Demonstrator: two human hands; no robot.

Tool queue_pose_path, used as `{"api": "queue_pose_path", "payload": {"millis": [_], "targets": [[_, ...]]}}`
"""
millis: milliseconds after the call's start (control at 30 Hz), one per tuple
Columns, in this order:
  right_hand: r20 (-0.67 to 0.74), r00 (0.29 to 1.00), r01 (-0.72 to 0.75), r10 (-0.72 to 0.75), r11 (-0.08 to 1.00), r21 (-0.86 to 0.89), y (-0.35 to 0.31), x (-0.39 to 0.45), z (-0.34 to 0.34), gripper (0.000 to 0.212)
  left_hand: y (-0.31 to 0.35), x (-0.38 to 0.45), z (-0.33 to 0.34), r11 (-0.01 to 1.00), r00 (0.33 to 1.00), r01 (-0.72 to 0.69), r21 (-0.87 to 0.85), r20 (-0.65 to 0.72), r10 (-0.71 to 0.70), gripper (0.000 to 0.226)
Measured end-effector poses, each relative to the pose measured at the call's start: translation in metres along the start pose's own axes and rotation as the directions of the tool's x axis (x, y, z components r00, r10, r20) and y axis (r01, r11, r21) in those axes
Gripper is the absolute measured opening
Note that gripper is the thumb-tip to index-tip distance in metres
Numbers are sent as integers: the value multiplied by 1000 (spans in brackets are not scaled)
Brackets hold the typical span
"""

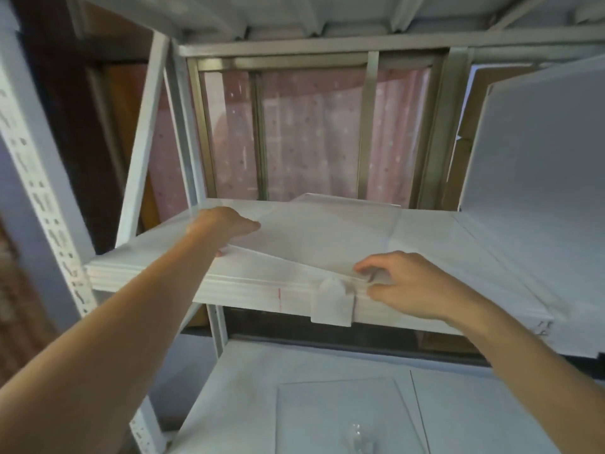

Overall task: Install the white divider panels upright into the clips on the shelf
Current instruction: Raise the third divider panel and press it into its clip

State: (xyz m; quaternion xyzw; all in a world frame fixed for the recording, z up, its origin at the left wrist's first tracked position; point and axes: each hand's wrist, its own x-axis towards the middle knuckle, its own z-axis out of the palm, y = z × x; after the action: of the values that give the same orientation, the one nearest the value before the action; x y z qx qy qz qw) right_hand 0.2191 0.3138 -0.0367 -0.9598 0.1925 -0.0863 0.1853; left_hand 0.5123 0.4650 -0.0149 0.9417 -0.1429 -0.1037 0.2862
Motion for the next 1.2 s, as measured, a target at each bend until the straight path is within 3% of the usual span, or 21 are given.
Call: {"api": "queue_pose_path", "payload": {"millis": [167, 233, 300, 367, 467, 533, 600, 633, 700, 733, 833, 900, 967, 1033, 1100, 1200], "targets": [[-134, 989, -55, 60, 998, 39, 2, -4, 11, 31, -1, 3, -7, 1000, 985, 4, -26, 170, 1, 65], [-146, 988, -52, 57, 998, 42, 4, 1, 9, 28, 1, 4, -17, 981, 984, 25, -193, 177, 10, 50], [-161, 985, -53, 55, 998, 18, 1, 5, 10, 34, 9, 1, -26, 829, 969, 37, -558, 221, 105, 31], [-208, 975, -90, 75, 994, -62, -5, 5, 14, 40, 26, -9, -39, 620, 954, 9, -785, 193, 229, 17], [-382, 924, -192, 22, 890, -413, -17, 6, 19, 34, 63, -36, -64, 433, 934, -122, -893, 45, 355, 13], [-455, 891, -291, 8, 779, -555, -27, 8, 18, 34, 85, -60, -76, 326, 897, -272, -905, -116, 426, 35], [-464, 882, -365, 78, 736, -570, -34, 13, 11, 36, 97, -88, -81, 244, 810, -424, -872, -245, 532, 56], [-447, 884, -380, 135, 765, -520, -36, 17, 5, 36, 98, -101, -80, 202, 736, -477, -855, -262, 625, 60], [-365, 888, -389, 280, 880, -271, -41, 24, -7, 33, 91, -119, -71, 185, 593, -556, -810, -231, 771, 53], [-319, 890, -380, 325, 916, -125, -45, 26, -12, 31, 84, -122, -64, 230, 565, -594, -771, -196, 802, 47], [-266, 885, -351, 381, 923, 154, -59, 34, -20, 31, 54, -118, -27, 457, 591, -661, -595, -37, 806, 45], [-239, 889, -346, 390, 915, 208, -68, 37, -20, 33, 30, -109, 5, 540, 551, -775, -327, 68, 832, 55], [-220, 899, -328, 377, 916, 230, -71, 39, -15, 30, 10, -102, 30, 556, 540, -823, -119, 143, 830, 73], [-234, 892, -310, 387, 899, 308, -70, 41, -10, 32, -4, -91, 43, 591, 581, -806, -33, 146, 801, 92], [-253, 877, -306, 408, 881, 359, -64, 42, -7, 29, -10, -82, 49, 596, 592, -802, 33, 165, 789, 96], [-203, 890, -333, 408, 886, 323, -61, 40, 1, 18, -12, -83, 58, 497, 540, -840, 220, 236, 808, 98]]}}
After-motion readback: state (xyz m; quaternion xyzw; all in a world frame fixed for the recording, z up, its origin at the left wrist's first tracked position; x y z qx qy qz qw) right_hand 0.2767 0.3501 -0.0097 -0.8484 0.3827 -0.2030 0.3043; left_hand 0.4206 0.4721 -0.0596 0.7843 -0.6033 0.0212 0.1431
